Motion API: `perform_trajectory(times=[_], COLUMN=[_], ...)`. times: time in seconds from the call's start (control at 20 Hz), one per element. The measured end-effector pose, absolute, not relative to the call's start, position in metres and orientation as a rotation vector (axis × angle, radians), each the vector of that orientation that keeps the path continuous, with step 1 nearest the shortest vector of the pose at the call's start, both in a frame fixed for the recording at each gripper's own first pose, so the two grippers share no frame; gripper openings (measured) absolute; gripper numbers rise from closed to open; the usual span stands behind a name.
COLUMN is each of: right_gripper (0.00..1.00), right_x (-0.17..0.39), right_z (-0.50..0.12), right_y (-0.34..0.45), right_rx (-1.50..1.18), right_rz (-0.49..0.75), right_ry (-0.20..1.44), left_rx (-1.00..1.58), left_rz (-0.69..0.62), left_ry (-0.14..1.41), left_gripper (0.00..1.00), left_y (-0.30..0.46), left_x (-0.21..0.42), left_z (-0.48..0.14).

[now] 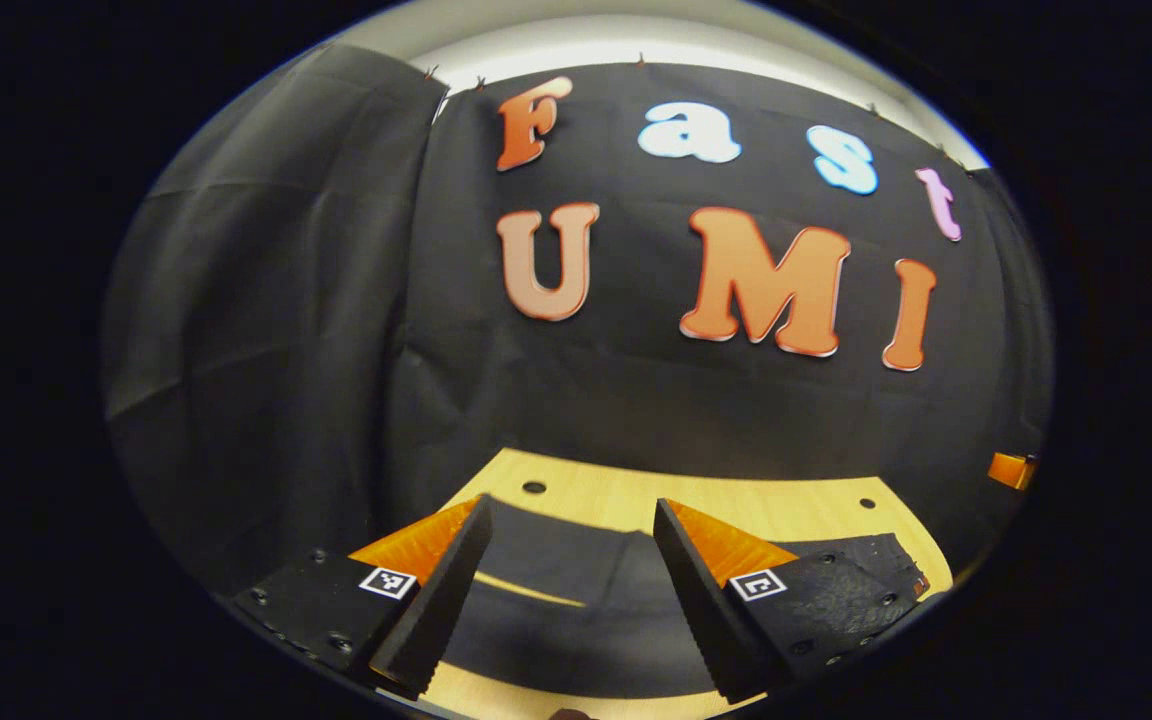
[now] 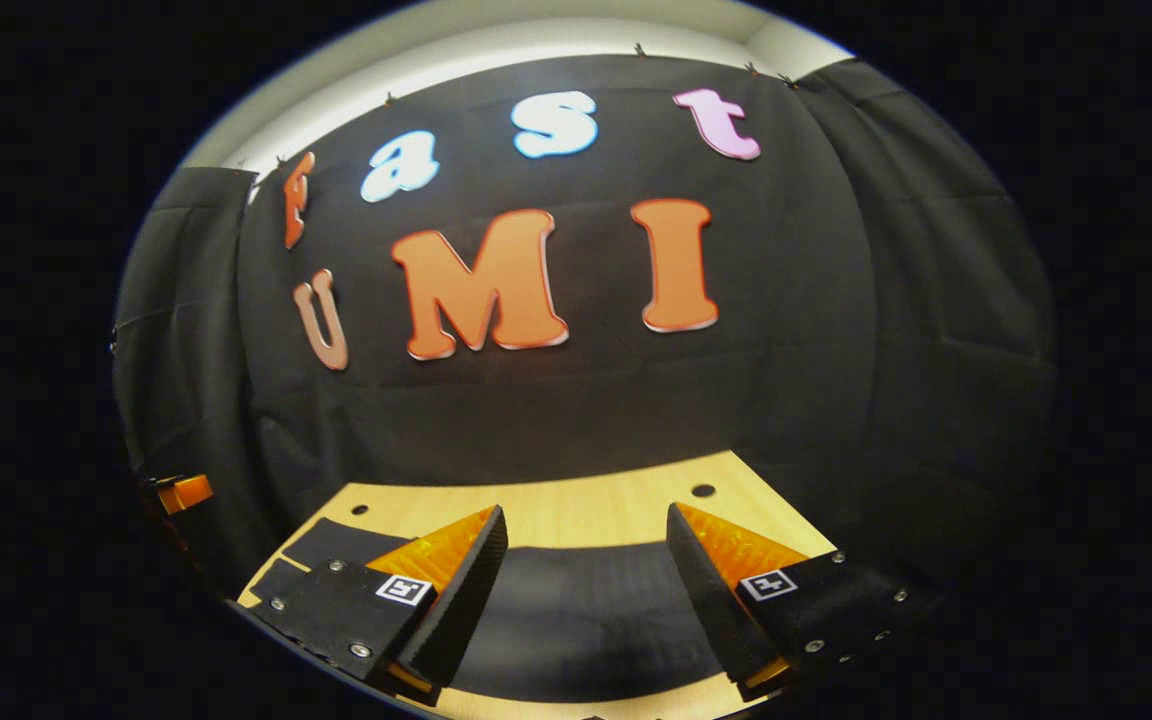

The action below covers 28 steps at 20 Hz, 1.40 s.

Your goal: Grasp the waist and the cuffs of the jeans and fold them to make the two legs overlap; first hold the waist and fold one-third of the jeans toward the cuffs, then hold the cuffs and fold the remaining one-third in the same direction to finish folding.

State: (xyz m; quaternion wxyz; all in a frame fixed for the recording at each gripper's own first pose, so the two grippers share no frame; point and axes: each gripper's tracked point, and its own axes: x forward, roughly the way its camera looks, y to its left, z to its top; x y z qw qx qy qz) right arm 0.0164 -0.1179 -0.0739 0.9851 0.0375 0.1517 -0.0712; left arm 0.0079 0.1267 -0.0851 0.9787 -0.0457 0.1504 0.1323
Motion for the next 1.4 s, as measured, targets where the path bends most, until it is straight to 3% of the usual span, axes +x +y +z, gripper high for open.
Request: perform_trajectory(times=[0.2,0.65,0.95,1.4], right_gripper=[1.0,0.96,0.96,0.96], right_x=[0.006,-0.024,-0.036,-0.063], right_z=[-0.136,-0.264,-0.314,-0.351], right_y=[-0.163,-0.213,-0.21,-0.24], right_rx=[0.208,0.46,0.611,0.691], right_rz=[-0.245,-0.377,-0.475,-0.676], right_ry=[0.51,0.895,1.05,1.141], left_rx=[-0.246,-0.499,-0.704,-0.876], left_rz=[0.386,0.602,0.671,0.804], left_ry=[0.51,0.895,1.05,1.182], left_gripper=[0.98,0.98,0.99,0.99], left_y=[0.172,0.243,0.289,0.338], left_x=[-0.008,-0.036,-0.04,-0.045], left_z=[-0.154,-0.289,-0.341,-0.406])
